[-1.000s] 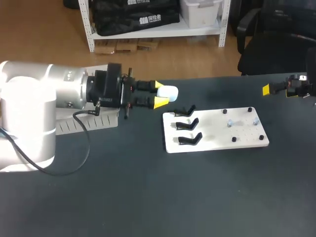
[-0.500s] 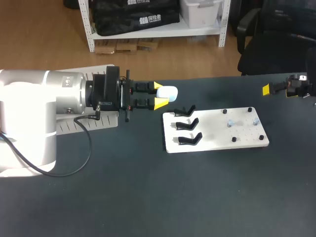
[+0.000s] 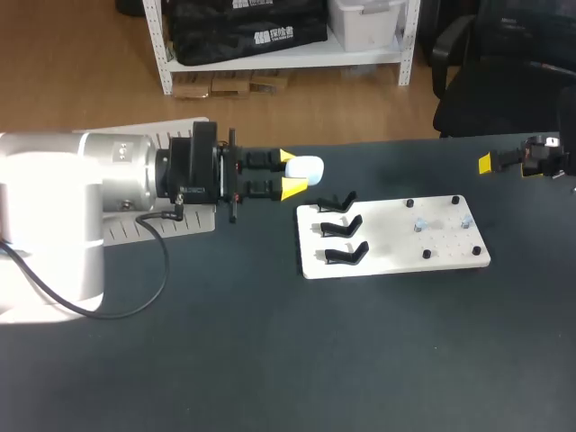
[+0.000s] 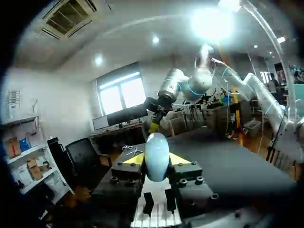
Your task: Pick up each earbud case from the left stands, insert the matching earbuds, close the lid, and place the case in the box.
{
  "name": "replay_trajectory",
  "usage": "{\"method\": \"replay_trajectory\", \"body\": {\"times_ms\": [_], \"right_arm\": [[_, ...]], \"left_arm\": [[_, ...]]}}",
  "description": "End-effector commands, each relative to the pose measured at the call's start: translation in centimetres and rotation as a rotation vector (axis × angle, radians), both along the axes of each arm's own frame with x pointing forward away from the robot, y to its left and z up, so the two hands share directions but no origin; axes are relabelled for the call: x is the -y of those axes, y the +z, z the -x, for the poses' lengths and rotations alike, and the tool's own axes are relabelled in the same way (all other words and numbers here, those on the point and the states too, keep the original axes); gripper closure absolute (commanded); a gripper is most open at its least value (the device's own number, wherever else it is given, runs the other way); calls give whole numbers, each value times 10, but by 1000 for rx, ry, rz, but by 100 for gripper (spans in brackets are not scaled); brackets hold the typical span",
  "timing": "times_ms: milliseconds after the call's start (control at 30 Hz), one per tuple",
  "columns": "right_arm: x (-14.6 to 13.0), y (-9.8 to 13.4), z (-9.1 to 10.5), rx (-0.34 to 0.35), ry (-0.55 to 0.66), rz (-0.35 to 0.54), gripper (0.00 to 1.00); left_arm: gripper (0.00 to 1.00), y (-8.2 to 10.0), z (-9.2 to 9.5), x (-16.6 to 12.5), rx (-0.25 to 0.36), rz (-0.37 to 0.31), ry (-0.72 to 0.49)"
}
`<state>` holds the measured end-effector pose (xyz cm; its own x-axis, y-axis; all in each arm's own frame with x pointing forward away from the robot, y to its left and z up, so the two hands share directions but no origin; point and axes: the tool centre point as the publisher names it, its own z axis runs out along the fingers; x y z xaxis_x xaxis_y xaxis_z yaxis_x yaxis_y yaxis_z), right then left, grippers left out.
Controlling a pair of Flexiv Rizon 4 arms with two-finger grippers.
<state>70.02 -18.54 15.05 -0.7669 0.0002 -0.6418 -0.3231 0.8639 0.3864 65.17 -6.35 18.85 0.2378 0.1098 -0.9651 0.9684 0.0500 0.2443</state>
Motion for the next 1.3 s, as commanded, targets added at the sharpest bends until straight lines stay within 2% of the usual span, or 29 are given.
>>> {"method": "replay_trajectory", "body": {"times_ms": [33, 367, 467, 833, 1033, 1300], "right_arm": [[1, 0, 0, 0, 2, -1, 0], [-15, 6, 17, 7, 30, 2, 0], [-29, 13, 30, 11, 45, 6, 0], [-79, 31, 69, -4, 100, 4, 0], [-99, 36, 83, -28, 101, 6, 0], [-126, 34, 90, -61, 145, 22, 0]], "left_arm": [[100, -1, 2, 2, -19, 21, -1], [100, -3, 2, 8, -63, 27, -31], [100, -5, 3, 11, -91, 37, -40], [100, -17, 6, 19, -136, 30, -34], [100, -22, 9, 21, -174, 37, -37], [100, -23, 13, 26, -176, 41, -54]]}}
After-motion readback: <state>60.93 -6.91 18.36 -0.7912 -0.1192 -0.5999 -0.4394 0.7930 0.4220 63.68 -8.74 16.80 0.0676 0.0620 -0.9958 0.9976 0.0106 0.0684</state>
